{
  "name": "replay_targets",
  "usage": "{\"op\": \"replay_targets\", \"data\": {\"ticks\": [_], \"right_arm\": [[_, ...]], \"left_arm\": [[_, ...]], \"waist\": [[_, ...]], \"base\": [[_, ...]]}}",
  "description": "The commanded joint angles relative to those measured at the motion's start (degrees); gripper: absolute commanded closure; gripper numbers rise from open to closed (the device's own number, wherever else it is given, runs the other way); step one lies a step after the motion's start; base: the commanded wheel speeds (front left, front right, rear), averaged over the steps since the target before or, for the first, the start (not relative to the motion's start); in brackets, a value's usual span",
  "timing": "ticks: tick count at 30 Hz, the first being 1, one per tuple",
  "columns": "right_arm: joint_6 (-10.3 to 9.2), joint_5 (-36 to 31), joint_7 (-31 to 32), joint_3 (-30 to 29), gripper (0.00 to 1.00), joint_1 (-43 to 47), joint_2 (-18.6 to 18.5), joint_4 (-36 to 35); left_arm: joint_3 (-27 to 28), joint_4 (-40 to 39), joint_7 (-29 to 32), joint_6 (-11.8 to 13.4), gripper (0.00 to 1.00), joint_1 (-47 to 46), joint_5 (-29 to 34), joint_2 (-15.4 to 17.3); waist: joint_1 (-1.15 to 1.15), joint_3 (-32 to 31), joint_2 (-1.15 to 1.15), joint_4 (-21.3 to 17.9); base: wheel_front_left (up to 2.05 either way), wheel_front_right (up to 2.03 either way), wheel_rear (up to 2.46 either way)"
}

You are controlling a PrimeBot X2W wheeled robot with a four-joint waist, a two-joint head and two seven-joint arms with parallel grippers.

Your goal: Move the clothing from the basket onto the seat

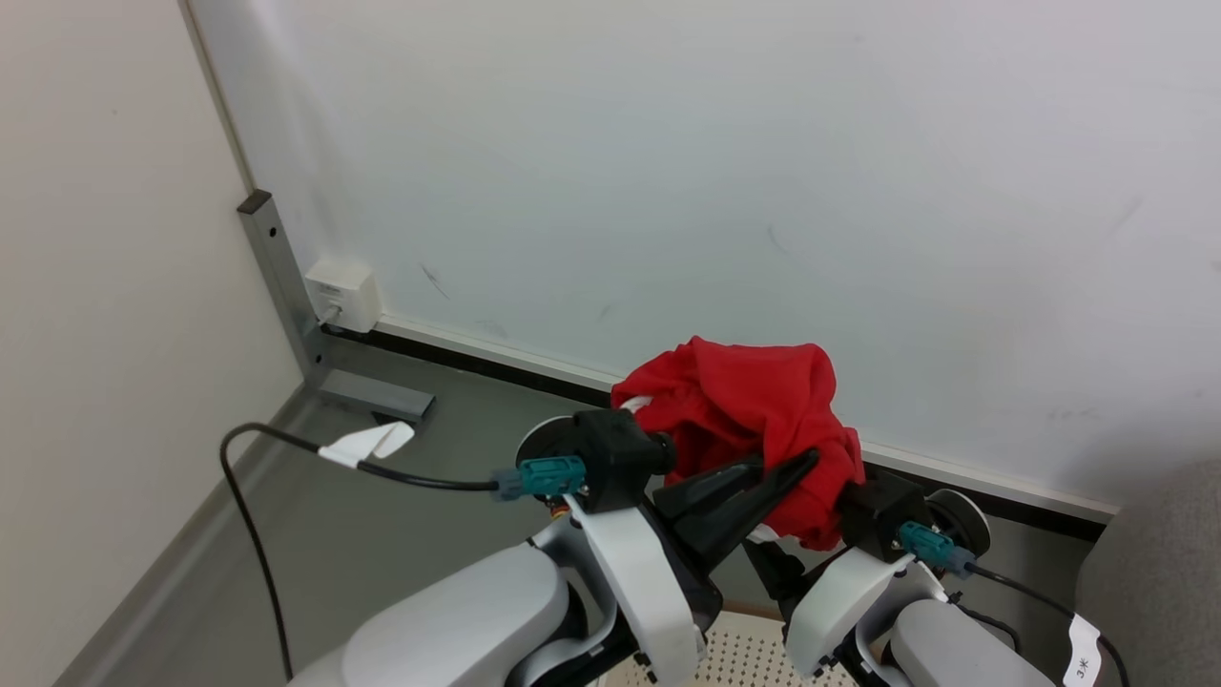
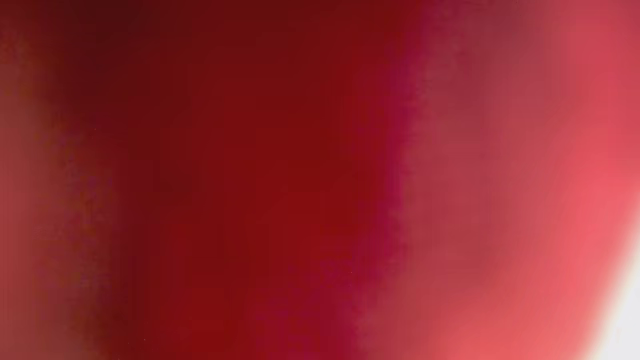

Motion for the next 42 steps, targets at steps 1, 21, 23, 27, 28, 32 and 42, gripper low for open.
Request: {"op": "replay_targets", "data": {"ticks": [1,21,23,27,28,32,42], "right_arm": [[-0.13,0.3,-0.1,0.3,0.50,-0.6,0.1,-0.6],[-0.13,0.9,-0.1,-3.5,1.00,5.3,-4.0,-10.2],[-0.13,0.3,-0.1,-4.8,1.00,6.2,-4.2,-11.9],[-0.13,-1.1,-0.1,-8.2,1.00,8.2,-4.5,-15.6],[-0.13,-1.5,-0.1,-8.9,1.00,8.6,-4.6,-16.3],[-0.13,-2.6,-0.1,-12.1,1.00,10.4,-5.2,-19.4],[-0.13,-5.1,-0.1,-18.5,1.00,13.9,-6.8,-24.5]], "left_arm": [[0.3,0.0,-0.4,0.2,1.00,0.5,-0.6,0.3],[3.1,5.2,-2.1,1.6,1.00,2.1,-3.3,2.6],[3.0,5.6,-2.2,1.7,1.00,2.4,-3.4,2.8],[2.9,6.2,-2.4,1.9,1.00,3.0,-3.5,2.9],[2.9,6.2,-2.4,1.9,1.00,3.0,-3.6,3.0],[2.8,6.5,-2.6,1.9,0.95,3.5,-3.7,3.1],[2.5,6.2,-3.1,2.0,0.00,4.2,-3.7,3.3]], "waist": [[0.00,0.1,0.00,-0.1],[0.00,0.5,0.00,-2.6],[0.00,0.5,0.00,-3.2],[0.00,0.5,0.00,-4.4],[0.00,0.5,0.00,-4.8],[0.00,0.5,0.00,-6.2],[0.00,0.7,0.00,-10.5]], "base": [[0.00,0.00,0.00],[0.00,0.00,0.00],[0.00,0.00,0.00],[0.00,0.00,0.00],[0.00,0.00,0.00],[0.00,0.00,0.00],[0.00,0.00,0.00]]}}
